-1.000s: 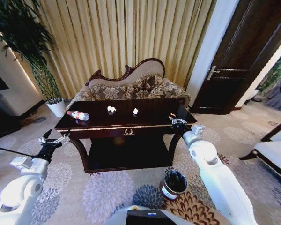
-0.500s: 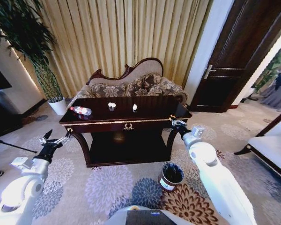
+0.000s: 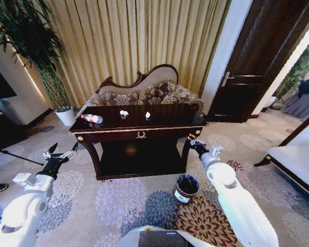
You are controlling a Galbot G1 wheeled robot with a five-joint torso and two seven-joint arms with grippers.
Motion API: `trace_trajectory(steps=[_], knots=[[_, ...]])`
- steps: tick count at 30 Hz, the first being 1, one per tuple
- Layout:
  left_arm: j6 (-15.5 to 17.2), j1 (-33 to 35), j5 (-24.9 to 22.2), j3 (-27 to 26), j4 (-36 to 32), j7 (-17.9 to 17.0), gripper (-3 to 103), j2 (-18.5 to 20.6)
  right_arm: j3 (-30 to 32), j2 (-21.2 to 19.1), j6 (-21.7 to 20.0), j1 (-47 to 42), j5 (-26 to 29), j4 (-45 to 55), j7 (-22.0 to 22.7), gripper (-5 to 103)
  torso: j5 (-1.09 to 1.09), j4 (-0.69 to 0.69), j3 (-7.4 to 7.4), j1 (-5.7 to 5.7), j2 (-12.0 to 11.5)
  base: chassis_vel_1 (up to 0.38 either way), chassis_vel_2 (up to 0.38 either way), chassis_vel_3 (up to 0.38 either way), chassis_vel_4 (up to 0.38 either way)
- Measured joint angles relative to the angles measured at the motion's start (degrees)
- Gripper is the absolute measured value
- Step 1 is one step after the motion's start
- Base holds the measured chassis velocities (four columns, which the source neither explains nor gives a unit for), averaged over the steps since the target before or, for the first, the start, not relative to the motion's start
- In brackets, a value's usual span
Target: Move to the front of the table and place the trash on the table into the trash bin.
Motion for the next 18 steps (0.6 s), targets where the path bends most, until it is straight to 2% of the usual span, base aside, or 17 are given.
trace_trajectory(steps=[4,7,12,15,18], knots=[[-0.83,0.08,-0.23,0.17,0.59,0.61,100,0.00,0.63,1.75,-0.07,-1.96,-5.90,-9.33,0.00,0,0.01,0.01,0.00,0.01,-0.01,0.000,0.000,0.000,0.000],[-1.20,-0.11,-0.40,0.38,0.90,0.68,100,0.06,0.13,2.73,1.60,-2.23,-9.04,-15.80,0.00,0,0.00,0.01,-0.01,-0.01,0.00,0.000,0.000,0.000,0.000],[-1.25,-0.45,-0.48,0.76,1.10,0.70,100,-0.09,-0.94,4.17,4.95,-0.62,-12.15,-23.55,-0.01,0,0.00,0.00,-0.01,-0.01,0.00,0.000,0.000,0.000,0.000],[-1.26,-0.36,-0.48,1.04,0.81,0.71,100,-0.34,-1.85,6.18,7.76,3.34,-14.32,-31.91,-0.01,0,0.00,0.02,0.00,0.00,0.00,0.000,0.000,0.000,0.000],[-1.26,-0.21,-0.52,0.87,0.45,0.71,100,-0.34,-2.17,7.01,8.58,5.56,-15.07,-34.93,0.00,0,0.00,0.01,0.00,0.00,0.00,0.000,0.000,0.000,0.000]])
